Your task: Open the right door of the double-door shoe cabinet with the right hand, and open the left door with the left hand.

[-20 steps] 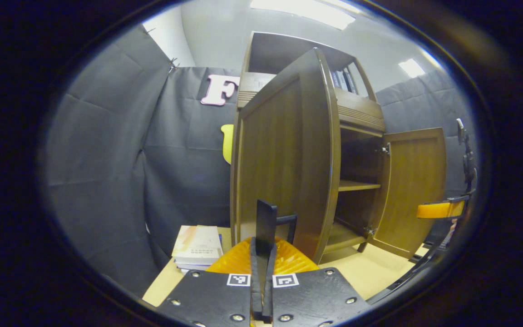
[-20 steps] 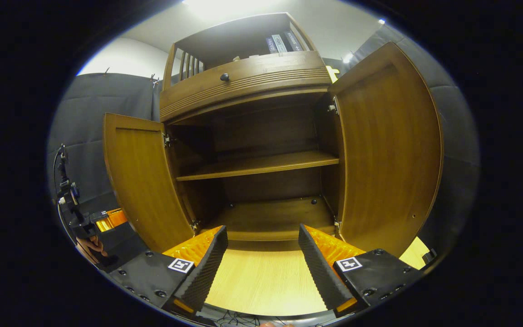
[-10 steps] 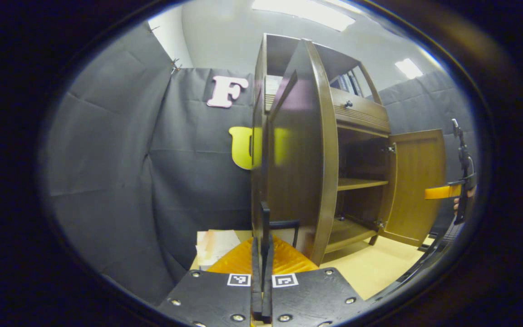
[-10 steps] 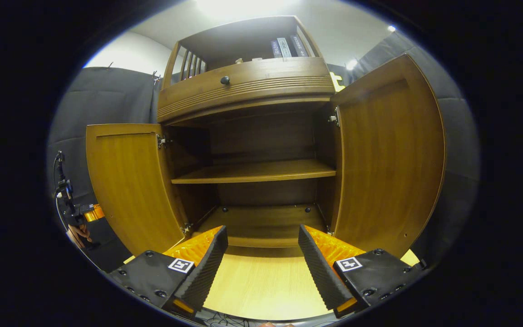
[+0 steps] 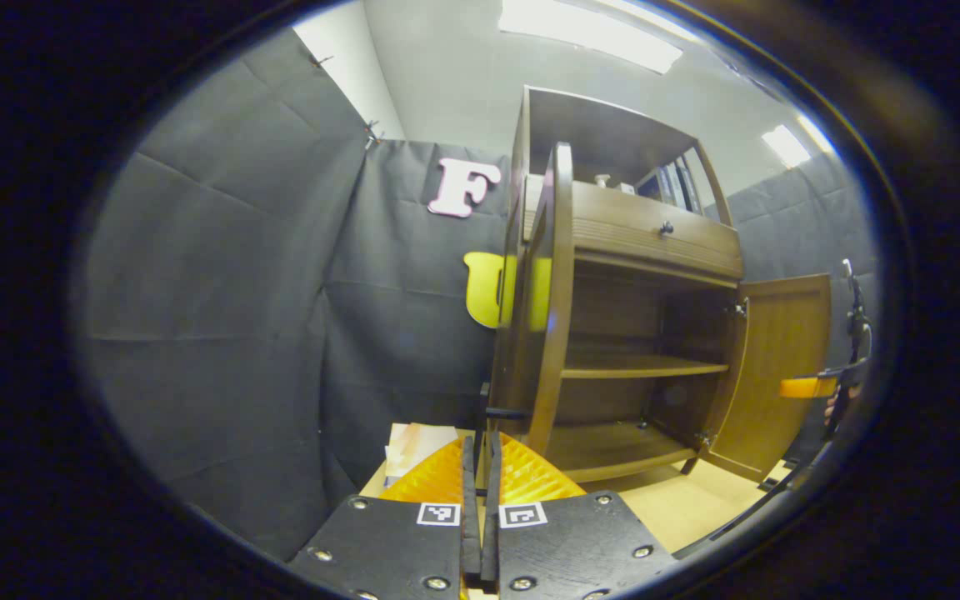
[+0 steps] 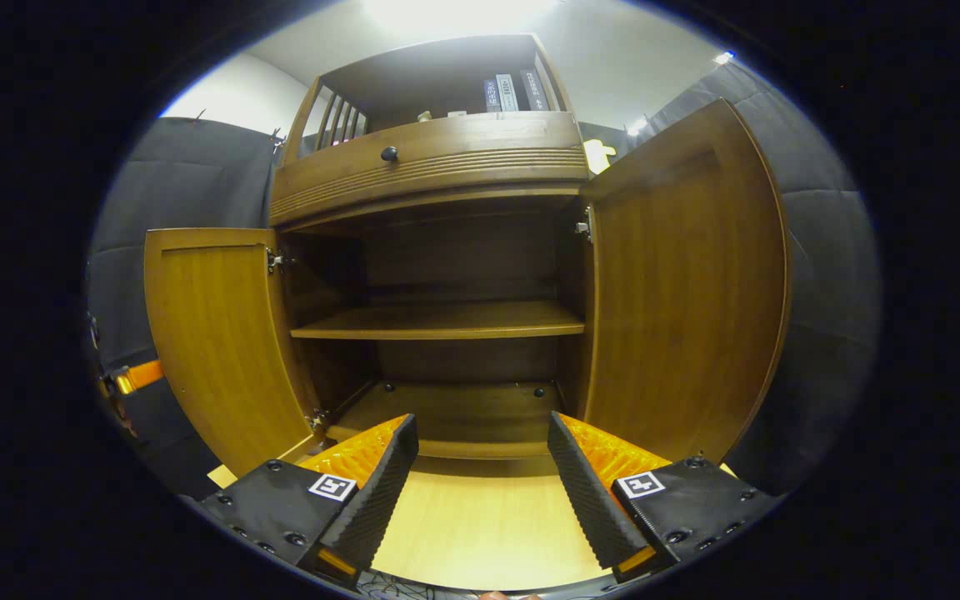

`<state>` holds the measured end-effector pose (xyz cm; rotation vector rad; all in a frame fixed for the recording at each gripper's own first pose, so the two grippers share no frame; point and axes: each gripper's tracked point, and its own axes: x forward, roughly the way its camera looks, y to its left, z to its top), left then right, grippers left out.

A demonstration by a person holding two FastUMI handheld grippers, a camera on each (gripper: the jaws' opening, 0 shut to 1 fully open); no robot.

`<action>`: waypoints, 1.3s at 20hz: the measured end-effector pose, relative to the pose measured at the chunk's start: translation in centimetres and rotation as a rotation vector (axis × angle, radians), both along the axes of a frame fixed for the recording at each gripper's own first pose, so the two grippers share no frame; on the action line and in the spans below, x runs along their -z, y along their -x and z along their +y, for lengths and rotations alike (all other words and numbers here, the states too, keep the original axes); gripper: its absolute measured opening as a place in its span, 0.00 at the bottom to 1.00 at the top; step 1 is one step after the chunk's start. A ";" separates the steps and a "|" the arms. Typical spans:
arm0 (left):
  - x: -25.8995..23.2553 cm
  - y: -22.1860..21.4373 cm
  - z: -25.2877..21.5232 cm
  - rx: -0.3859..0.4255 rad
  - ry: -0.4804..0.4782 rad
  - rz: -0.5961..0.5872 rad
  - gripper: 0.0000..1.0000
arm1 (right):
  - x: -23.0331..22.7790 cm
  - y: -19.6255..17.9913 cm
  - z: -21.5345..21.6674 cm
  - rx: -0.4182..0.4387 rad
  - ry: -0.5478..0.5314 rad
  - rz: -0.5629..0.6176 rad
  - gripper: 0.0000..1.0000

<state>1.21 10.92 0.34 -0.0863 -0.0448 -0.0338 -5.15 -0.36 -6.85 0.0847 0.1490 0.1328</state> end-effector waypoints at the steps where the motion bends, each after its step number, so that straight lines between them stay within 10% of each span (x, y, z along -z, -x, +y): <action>1: -0.7 1.2 -0.7 -0.012 -0.003 -0.004 0.02 | 0.3 0.0 -0.4 -0.005 -0.003 0.009 0.92; 5: -3.1 5.0 -4.3 -0.080 0.002 0.011 0.10 | 0.6 0.4 -2.2 -0.045 -0.013 0.034 0.93; 8: -4.0 5.9 -9.1 -0.089 -0.028 0.029 0.65 | 0.3 0.8 -3.6 -0.084 -0.011 0.029 0.92; 12: -4.5 5.0 -15.0 -0.108 -0.048 -0.002 0.95 | 0.1 1.7 -5.4 -0.111 0.021 0.028 0.92; 26: -3.9 2.9 -26.0 -0.125 -0.043 -0.092 0.95 | -2.8 4.4 -4.4 -0.224 -0.022 -0.119 0.92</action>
